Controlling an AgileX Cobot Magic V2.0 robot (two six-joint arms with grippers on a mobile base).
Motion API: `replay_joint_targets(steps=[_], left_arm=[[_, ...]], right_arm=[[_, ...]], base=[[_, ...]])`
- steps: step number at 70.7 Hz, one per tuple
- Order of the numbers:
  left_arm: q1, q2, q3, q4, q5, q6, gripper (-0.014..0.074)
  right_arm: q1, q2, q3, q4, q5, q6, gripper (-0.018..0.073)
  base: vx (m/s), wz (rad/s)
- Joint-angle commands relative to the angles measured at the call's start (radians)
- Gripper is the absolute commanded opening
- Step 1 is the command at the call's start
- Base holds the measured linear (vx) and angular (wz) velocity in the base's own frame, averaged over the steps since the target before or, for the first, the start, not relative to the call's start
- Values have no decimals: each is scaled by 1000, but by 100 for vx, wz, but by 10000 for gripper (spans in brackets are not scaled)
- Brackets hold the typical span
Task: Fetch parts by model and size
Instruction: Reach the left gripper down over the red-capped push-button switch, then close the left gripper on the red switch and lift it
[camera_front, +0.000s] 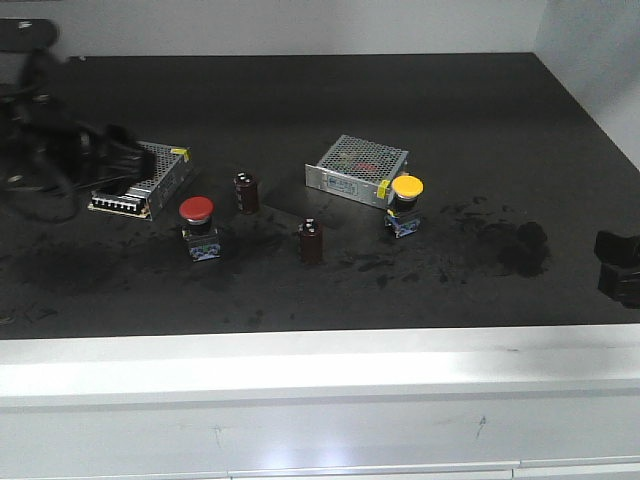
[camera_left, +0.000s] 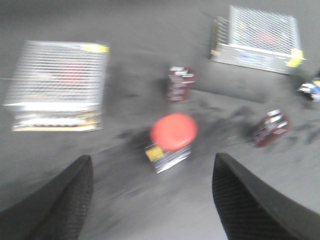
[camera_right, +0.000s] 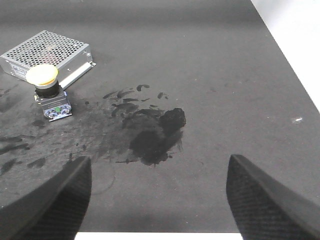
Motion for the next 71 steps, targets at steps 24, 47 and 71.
replay_joint_targets(steps=[24, 47, 71], left_arm=[[-115, 290, -329, 118, 97, -194, 491], [-114, 364, -357, 188, 117, -251, 491], [-114, 411, -357, 203, 150, -296, 491]], right_arm=[[-3, -2, -32, -3, -73, -9, 543], [-3, -2, -32, -3, -71, -9, 543], [-3, -2, -32, -3, -72, -9, 543]], base=[[0, 0], [0, 0], [0, 0]])
